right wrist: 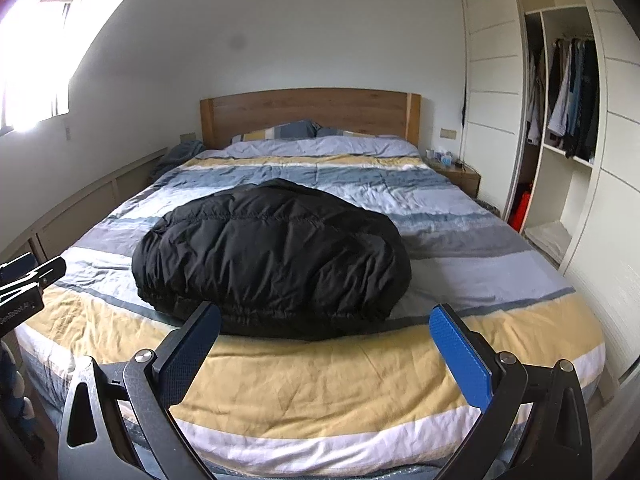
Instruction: Fold large clothes
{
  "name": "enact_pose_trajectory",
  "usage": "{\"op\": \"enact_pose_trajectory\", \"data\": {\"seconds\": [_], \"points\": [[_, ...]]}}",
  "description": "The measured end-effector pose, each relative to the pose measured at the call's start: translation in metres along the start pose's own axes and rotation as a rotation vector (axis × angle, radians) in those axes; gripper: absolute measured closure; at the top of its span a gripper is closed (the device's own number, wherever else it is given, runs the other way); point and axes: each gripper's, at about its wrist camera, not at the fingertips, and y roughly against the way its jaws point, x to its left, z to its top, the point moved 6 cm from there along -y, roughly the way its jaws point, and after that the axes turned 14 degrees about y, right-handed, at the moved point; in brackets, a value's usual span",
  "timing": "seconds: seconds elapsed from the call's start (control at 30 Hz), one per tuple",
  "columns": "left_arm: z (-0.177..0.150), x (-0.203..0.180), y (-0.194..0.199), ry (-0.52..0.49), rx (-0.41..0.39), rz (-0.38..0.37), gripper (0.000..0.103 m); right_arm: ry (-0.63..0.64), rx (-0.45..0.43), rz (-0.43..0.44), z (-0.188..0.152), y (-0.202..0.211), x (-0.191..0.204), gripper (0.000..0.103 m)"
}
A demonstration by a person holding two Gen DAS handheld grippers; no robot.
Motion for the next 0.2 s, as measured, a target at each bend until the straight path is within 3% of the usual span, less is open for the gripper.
{"op": "enact_pose_trajectory", "data": {"seconds": [0.2], "points": [[-0.0041, -0.0052, -0.003, -0.008, 0.014, -0.016, 0.03, -0.016, 0.022, -0.013, -0.0078, -0.0052, -0.0072, 0.0]]}}
